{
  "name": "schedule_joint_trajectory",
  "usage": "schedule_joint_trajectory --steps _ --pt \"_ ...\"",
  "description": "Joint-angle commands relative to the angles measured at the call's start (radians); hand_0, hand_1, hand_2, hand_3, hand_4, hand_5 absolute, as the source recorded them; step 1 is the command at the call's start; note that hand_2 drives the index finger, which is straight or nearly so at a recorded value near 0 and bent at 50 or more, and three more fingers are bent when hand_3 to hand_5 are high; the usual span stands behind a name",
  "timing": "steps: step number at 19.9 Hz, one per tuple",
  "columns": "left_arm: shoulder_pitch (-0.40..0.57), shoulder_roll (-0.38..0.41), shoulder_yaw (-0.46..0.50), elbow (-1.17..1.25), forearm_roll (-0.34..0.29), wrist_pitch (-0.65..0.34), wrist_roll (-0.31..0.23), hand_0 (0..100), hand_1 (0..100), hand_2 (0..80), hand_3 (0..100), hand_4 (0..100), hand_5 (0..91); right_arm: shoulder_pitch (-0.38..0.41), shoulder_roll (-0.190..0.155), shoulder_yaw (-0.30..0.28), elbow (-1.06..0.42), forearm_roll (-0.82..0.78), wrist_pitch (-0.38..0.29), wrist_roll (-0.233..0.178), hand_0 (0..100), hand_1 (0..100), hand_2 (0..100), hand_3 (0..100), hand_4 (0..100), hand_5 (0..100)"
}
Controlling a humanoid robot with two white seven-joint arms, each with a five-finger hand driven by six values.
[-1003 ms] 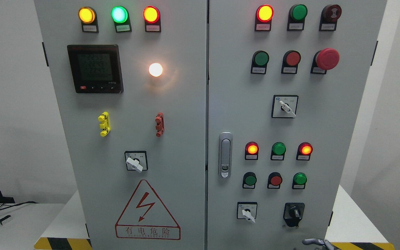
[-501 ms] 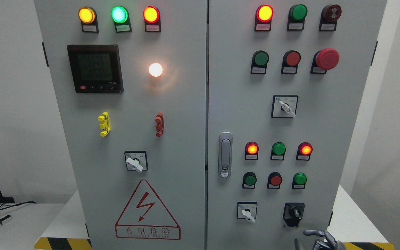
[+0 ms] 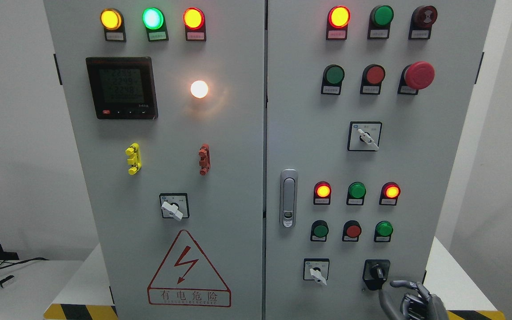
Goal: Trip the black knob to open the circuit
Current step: 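Raise the right hand toward the black rotary knob at the bottom, then grasp the black rotary knob with the right hand fingers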
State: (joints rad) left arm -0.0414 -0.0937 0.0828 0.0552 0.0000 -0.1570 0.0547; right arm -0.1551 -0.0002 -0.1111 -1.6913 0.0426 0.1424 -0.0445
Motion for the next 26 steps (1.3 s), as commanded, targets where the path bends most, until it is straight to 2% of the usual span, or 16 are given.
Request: schedule_joint_trajectory --steps 1,26 --pt "0.000 0.000 0.000 0.000 -0.031 0.001 0.001 12 39 0.0 0 0 0.0 -0.020 -0.003 -0.015 0.062 -0.001 -0.001 0.000 24 71 44 100 100 97" --pt "0.000 0.000 0.000 0.000 -0.031 0.001 0.001 12 39 0.0 0 0 0.0 -0.021 0.003 0.013 0.055 -0.001 0.000 -0.002 27 70 44 100 100 97"
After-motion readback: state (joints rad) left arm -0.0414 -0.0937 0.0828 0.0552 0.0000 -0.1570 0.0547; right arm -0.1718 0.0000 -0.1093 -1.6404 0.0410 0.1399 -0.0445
